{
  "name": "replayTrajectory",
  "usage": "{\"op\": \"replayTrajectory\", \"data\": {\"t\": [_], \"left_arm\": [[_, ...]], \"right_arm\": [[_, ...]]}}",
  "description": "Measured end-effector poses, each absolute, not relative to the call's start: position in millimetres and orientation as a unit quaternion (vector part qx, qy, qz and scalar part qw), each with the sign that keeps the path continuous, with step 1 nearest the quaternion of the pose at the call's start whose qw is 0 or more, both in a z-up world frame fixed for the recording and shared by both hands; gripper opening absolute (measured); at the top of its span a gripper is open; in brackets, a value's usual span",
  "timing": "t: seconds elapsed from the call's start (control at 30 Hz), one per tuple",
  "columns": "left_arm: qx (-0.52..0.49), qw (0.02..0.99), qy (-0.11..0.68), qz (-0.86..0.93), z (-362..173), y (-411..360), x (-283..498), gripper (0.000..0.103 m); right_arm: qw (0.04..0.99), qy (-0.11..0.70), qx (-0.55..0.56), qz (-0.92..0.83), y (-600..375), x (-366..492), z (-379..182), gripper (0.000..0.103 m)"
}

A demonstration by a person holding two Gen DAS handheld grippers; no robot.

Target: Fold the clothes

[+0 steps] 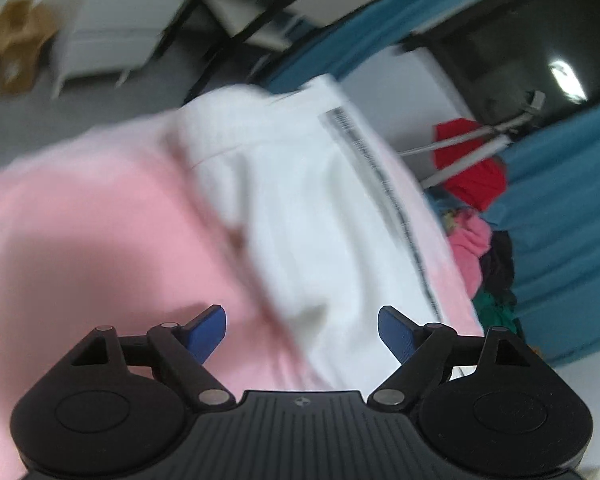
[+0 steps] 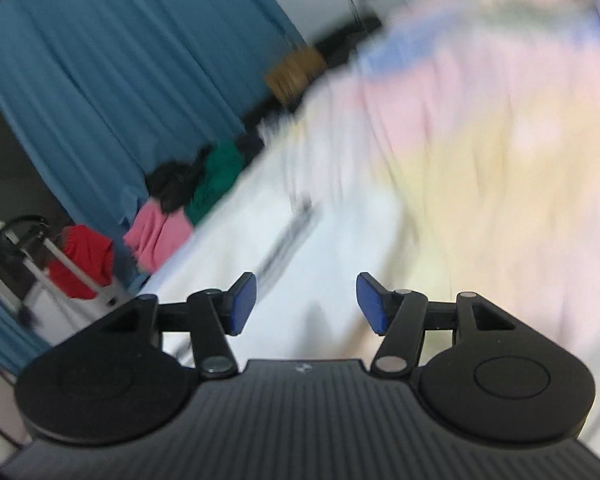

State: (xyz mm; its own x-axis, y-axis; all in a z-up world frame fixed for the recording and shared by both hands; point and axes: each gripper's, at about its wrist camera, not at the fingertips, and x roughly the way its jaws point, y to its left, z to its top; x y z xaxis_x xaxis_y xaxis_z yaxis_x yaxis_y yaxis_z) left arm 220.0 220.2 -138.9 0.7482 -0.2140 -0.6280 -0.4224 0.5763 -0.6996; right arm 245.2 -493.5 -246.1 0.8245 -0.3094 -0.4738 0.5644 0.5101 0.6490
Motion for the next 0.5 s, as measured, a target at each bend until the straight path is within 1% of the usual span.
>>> {"op": "replayTrajectory", "data": {"t": [0.13,0.2,0.23,0.27,0.3,0.33,0.4,0.43,0.47,0.5], "left_arm": [[-0.504,0.794,0.335,0.053,-162.9,236.8,222.0,0.084],[-0.512,0.799,0.310,0.055,-169.3,240.0,229.7,0.083],[-0.514,0.802,0.299,0.058,-172.0,241.2,234.3,0.079],[-0.516,0.804,0.289,0.062,-174.5,242.4,239.1,0.071],[-0.519,0.805,0.280,0.068,-176.8,243.6,242.1,0.067],[-0.522,0.805,0.272,0.074,-178.8,244.7,244.5,0.061],[-0.517,0.813,0.257,0.079,-178.6,247.2,248.9,0.046],[-0.514,0.816,0.251,0.083,-177.7,248.2,251.4,0.033],[-0.512,0.819,0.245,0.087,-176.9,249.4,254.5,0.019],[-0.516,0.818,0.238,0.091,-174.9,250.1,257.1,0.012]], "right_arm": [[0.813,0.190,0.501,-0.226,-493.3,254.5,-283.0,0.058],[0.812,0.172,0.513,-0.220,-494.4,260.5,-291.1,0.058],[0.813,0.164,0.515,-0.216,-494.3,264.3,-294.1,0.058],[0.817,0.157,0.513,-0.212,-493.8,269.8,-295.9,0.058],[0.822,0.151,0.508,-0.207,-493.4,276.1,-297.7,0.058],[0.828,0.146,0.502,-0.204,-492.6,281.6,-299.3,0.057],[0.838,0.135,0.486,-0.210,-490.6,291.8,-300.6,0.051],[0.840,0.131,0.482,-0.214,-490.6,295.8,-301.8,0.046],[0.839,0.128,0.481,-0.219,-490.8,299.8,-303.6,0.036],[0.838,0.124,0.482,-0.223,-491.7,301.7,-304.9,0.030]]}}
